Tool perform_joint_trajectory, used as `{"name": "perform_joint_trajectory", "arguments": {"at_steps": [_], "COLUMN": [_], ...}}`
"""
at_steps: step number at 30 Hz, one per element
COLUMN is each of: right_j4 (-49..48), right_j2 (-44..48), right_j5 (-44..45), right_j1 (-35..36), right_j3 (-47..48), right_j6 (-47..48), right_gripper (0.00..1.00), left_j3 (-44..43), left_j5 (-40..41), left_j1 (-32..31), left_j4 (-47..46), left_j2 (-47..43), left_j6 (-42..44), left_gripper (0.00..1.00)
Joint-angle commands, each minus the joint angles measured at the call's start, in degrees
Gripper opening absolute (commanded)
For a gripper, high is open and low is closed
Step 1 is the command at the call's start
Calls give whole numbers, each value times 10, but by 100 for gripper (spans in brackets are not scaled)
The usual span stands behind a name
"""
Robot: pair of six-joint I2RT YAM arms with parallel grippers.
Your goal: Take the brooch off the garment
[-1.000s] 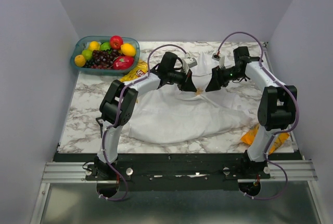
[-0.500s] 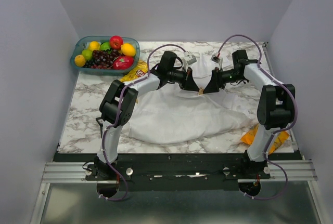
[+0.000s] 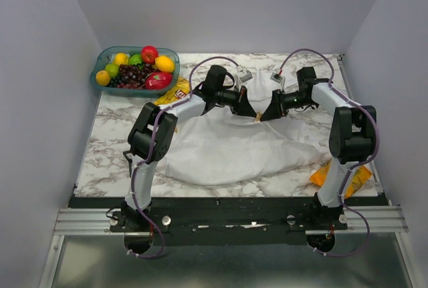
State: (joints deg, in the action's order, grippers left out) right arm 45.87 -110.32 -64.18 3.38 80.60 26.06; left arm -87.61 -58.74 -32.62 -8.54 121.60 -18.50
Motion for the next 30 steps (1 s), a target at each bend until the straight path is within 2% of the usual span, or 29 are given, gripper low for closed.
{"name": "perform_joint_trajectory", "arguments": {"at_steps": [1, 8, 21, 30], "right_j4": [-35, -57, -84, -75], "right_j2": [-24, -48, -67, -57], "right_j5": [-16, 37, 93, 96], "right_j1": [1, 1, 26, 26], "right_j3": [6, 12, 30, 27], "right_j6": [-33, -91, -147, -144], "right_gripper": [39, 34, 36, 48], "left_j3": [3, -6, -20, -19], "left_j5": [-23, -21, -12, 23], "left_j1": [-2, -9, -21, -25], "left_j4": [-12, 17, 53, 84], "left_j2": [-15, -18, -17, -21], "left_j6": [-3, 25, 58, 89], "left_gripper": [0, 0, 0, 0]}}
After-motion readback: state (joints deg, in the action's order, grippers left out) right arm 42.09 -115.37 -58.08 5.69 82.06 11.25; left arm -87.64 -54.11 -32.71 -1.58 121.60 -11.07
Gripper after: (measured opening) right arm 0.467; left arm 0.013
